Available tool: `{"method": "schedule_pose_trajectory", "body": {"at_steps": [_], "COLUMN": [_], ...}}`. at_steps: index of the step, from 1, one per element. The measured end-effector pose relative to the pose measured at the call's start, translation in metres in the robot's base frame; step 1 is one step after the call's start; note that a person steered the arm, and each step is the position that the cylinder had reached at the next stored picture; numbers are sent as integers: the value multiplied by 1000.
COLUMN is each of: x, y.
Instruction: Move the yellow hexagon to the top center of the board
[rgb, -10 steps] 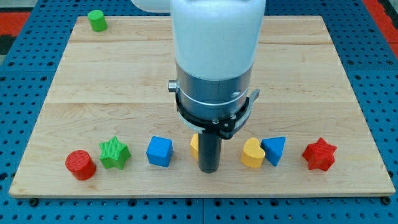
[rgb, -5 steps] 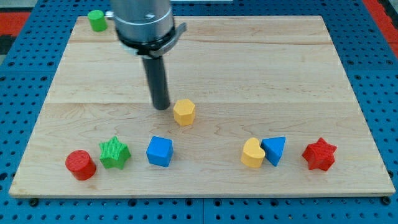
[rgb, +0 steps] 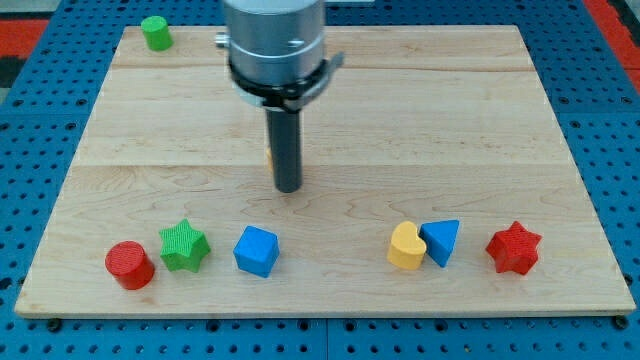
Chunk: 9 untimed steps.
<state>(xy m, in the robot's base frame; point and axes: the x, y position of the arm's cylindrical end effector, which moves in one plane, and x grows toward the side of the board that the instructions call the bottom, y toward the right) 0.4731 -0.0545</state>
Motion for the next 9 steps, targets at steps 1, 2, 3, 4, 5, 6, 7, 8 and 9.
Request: {"method": "schedule_pose_trajectory", "body": {"at_steps": [1, 2, 3, 4, 5, 6, 7, 8, 9], "x": [-14, -42, -53, -83, -126, -153, -160, -160, -160], "y": [-15, 49, 43, 37, 36, 26, 16, -5, -42]}}
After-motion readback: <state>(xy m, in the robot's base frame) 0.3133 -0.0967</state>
